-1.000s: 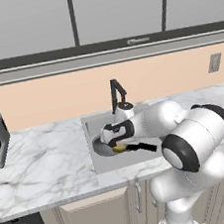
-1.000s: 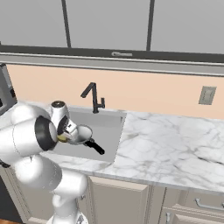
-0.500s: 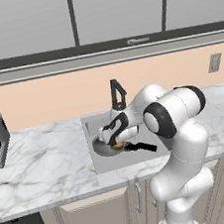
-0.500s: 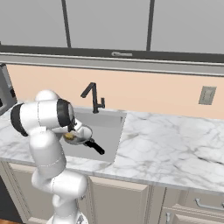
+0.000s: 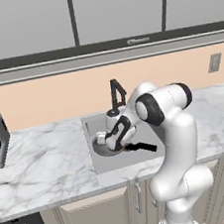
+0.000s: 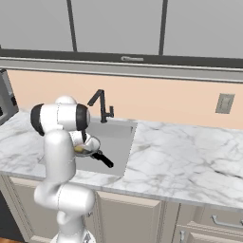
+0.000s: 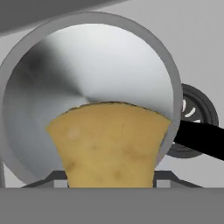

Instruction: Pick the pan and sponge and place them into the sink. Then turn on the water.

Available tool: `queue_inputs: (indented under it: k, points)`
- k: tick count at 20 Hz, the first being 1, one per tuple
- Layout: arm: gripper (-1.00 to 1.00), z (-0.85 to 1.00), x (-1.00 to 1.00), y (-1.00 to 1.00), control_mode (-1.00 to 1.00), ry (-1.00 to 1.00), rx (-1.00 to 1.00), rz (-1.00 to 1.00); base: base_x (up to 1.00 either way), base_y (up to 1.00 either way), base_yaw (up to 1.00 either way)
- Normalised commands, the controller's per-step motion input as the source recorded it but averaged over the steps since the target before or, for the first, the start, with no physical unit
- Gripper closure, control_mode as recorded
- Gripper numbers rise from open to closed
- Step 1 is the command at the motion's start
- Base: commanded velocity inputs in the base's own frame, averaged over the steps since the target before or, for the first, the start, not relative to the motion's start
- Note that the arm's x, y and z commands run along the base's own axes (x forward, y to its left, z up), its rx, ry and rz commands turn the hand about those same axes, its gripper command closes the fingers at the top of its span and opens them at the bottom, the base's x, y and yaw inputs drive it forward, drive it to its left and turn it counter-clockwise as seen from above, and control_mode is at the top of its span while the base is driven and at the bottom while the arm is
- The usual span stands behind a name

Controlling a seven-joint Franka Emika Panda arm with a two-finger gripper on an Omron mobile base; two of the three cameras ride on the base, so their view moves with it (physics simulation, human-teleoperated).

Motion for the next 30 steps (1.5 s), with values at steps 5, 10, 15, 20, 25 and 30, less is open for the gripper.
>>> queue_inputs:
  k: [5,10,15,20,25,30]
  points:
    - [-1.00,-0.04,0.31,0.00,-1.00,0.00,0.00,0.00,0.00,0.00,0.00]
    - [-1.00,0.03,0.10,0.00,-1.00,0.00,0.00,0.00,0.00,0.00,0.00]
    - [-1.00,0.50,-0.03,0.00,-1.00,0.00,0.04,-0.01,0.00,0.00,0.00]
    - [-1.00,1.00,-0.50,0.00,-1.00,0.00,0.17,-0.04,0.00,0.00,0.00]
    - [-1.00,1.00,-0.62,-0.04,-1.00,0.00,0.21,-0.13,0.00,0.00,0.00]
    - [-1.00,1.00,-0.45,-0.21,-1.00,0.01,0.19,-0.21,0.00,0.00,0.00]
